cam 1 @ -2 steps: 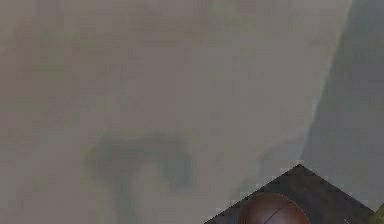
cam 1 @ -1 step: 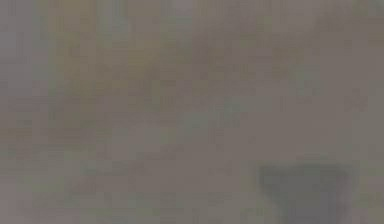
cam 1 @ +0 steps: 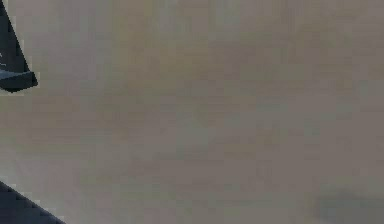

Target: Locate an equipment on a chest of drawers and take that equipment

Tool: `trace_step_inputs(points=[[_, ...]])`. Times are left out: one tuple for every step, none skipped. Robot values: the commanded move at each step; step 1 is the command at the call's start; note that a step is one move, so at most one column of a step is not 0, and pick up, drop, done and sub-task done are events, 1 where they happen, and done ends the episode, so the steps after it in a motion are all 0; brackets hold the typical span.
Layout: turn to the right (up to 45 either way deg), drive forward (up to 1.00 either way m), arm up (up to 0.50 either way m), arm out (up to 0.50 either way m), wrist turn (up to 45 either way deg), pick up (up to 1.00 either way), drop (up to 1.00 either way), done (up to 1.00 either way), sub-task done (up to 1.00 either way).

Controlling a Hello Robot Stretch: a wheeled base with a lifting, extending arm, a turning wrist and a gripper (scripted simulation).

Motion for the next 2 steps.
trace_step_inputs(points=[[0.0,0.0,0.5,0.0,0.0,0.0,0.0,0.0,0.0],[0.0,0.0,0.38,0.0,0.0,0.0,0.0,0.0,0.0]])
